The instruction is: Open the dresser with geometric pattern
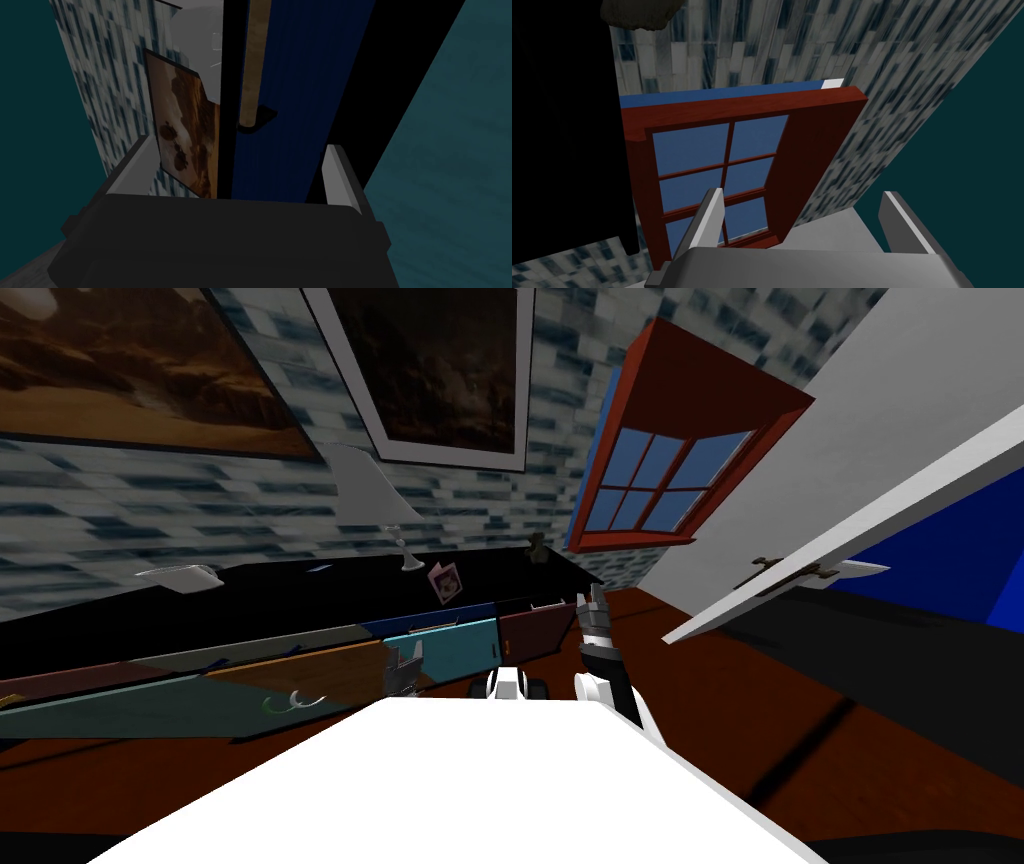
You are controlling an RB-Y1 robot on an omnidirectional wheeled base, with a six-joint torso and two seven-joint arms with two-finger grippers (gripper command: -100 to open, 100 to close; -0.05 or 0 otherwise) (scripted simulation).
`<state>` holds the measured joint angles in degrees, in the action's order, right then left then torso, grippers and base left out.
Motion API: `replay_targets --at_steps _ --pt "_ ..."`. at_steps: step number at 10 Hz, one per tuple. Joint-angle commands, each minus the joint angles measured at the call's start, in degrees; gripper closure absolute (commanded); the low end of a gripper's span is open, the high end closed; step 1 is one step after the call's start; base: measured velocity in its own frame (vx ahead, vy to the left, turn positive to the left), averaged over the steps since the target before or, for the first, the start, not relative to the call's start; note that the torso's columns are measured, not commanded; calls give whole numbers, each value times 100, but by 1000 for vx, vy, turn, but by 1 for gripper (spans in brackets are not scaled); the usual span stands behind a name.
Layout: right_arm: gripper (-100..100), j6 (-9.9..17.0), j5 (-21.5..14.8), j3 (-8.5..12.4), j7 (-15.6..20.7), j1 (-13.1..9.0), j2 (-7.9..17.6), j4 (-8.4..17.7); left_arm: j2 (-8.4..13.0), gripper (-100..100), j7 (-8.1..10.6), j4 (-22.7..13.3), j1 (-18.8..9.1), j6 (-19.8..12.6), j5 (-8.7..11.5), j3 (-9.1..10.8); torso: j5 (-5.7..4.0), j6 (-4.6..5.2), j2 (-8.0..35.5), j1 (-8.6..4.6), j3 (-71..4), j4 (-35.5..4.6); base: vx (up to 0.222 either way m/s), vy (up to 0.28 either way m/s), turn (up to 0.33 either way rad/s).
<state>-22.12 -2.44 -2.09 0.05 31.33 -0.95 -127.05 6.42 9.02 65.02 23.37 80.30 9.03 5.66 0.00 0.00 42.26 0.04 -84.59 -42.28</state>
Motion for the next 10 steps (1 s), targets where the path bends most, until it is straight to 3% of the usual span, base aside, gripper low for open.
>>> replay_targets --at_steps 1,2,3,4,10 --pt "0 0 0 0 0 0 0 0 56 -100 27 -280 -51 188 34 17 0 0 3 -2 2 -1 84 -50 0" --pt "0 0 0 0 0 0 0 0 32 -100 11 -214 -44 138 21 9 -1 0 6 -3 4 -2 38 -22 3" --pt "0 0 0 0 0 -1 0 0 70 -100 -78 -325 -332 -65 88 134 1 0 18 4 10 -4 -77 -28 -144" --pt "0 0 0 -1 0 -3 0 0 70 -100 -78 -325 -360 -65 88 134 1 3 43 -2 26 -11 -108 -3 -95" --pt "0 1 0 0 0 -3 0 0 178 -100 -354 -629 -1305 -713 282 506 -1 0 -2 -4 -1 0 -116 2 -101"
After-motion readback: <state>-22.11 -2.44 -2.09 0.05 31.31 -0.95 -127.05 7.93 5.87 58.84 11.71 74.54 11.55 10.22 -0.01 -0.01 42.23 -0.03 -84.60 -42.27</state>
